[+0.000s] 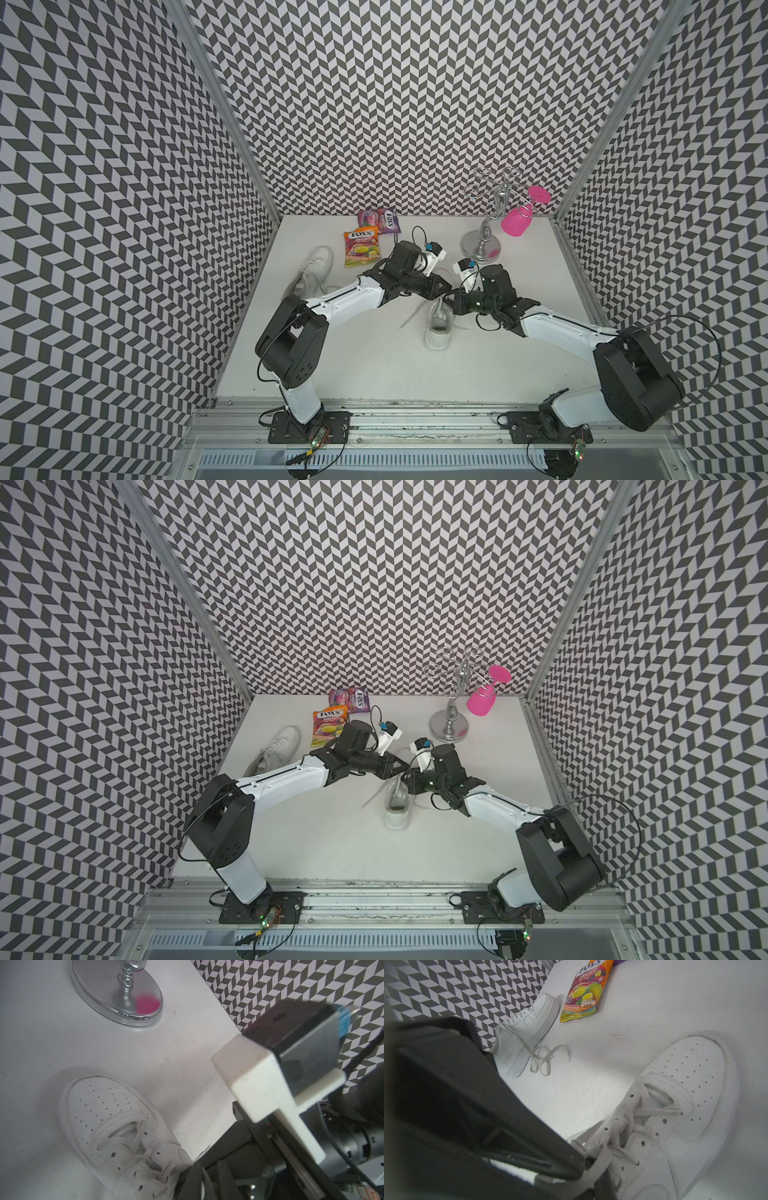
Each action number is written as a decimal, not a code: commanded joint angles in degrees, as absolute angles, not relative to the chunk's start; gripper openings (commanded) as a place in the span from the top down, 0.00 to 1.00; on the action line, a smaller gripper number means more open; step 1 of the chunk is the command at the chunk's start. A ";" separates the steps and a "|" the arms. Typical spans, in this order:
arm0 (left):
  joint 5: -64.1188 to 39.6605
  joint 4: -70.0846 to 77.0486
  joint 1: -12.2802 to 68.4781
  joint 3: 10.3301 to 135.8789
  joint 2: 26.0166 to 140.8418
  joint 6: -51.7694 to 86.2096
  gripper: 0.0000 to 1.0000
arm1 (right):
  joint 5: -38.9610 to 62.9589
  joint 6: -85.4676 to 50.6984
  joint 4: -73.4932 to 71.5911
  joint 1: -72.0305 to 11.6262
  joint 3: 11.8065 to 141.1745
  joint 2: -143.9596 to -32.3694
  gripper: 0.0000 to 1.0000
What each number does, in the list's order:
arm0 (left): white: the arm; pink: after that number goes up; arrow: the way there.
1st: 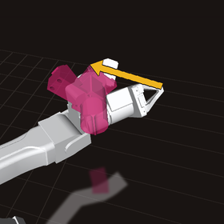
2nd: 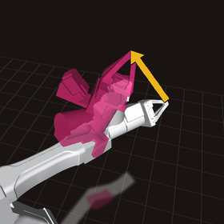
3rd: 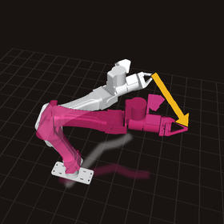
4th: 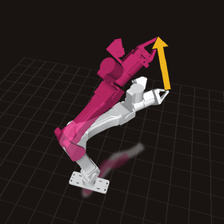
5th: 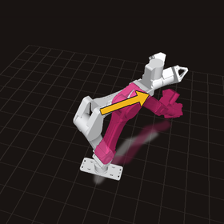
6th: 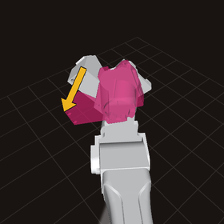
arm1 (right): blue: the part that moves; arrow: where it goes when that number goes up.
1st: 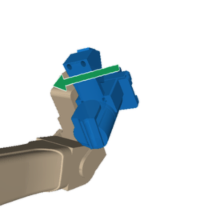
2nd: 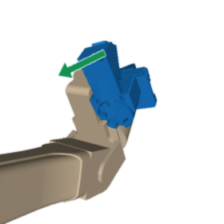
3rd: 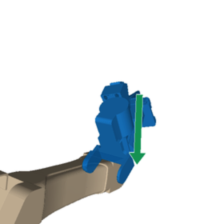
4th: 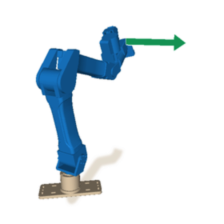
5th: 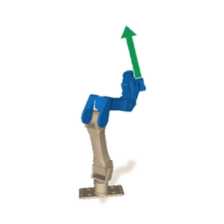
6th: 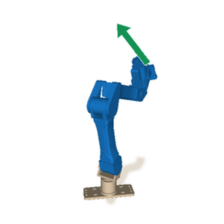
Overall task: Tie the shoes
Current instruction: Cross the shoelace with the shoelace.
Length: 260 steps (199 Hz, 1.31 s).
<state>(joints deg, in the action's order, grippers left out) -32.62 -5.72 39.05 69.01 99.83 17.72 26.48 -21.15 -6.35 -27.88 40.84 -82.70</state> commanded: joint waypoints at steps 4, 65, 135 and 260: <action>-35.83 -6.85 40.96 67.47 99.24 17.64 0.78 | 28.18 -22.23 -12.03 -27.51 39.96 -81.30 1.00; -36.83 -5.33 40.96 65.47 97.69 18.20 0.72 | 27.95 -21.92 -11.93 -27.25 39.92 -82.24 1.00; -34.82 -5.63 37.44 65.48 96.59 17.01 0.62 | 26.28 -20.34 -9.21 -27.31 40.60 -82.13 1.00; -36.51 -5.89 34.53 63.48 97.11 15.04 0.66 | 26.10 -20.03 -8.75 -27.30 40.53 -81.45 1.00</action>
